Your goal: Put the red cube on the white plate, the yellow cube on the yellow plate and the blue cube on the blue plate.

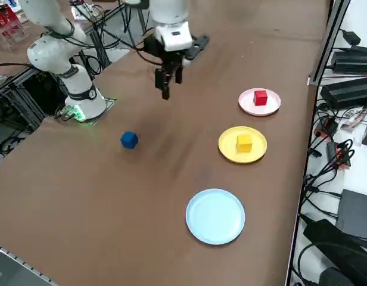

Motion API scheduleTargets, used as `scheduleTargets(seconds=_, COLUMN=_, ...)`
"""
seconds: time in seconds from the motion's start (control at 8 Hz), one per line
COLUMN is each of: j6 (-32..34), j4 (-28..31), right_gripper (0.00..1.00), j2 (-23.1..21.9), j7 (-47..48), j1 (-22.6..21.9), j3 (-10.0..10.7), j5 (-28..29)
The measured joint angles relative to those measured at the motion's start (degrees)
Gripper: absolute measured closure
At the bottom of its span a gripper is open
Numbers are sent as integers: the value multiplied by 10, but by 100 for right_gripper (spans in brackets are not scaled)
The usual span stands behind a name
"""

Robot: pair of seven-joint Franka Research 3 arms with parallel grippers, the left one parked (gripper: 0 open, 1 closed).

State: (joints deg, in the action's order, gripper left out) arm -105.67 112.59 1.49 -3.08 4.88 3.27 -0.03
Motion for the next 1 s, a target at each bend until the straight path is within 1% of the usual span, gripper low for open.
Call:
scheduleTargets(seconds=0.12, j6=-9, j4=72, right_gripper=0, j2=-40, j7=0, j1=12, j3=1, j5=-1)
scheduleTargets(seconds=0.25, j6=-19, j4=131, right_gripper=0, j2=-62, j7=-6, j1=28, j3=2, j5=-10)
scheduleTargets(seconds=0.5, j6=-69, j4=211, right_gripper=0, j2=-68, j7=-59, j1=61, j3=2, j5=-31)
scheduleTargets(seconds=0.75, j6=-162, j4=286, right_gripper=0, j2=-66, j7=-88, j1=89, j3=3, j5=-32)
scheduleTargets(seconds=1.0, j6=-277, j4=370, right_gripper=0, j2=-63, j7=-94, j1=93, j3=3, j5=-34)
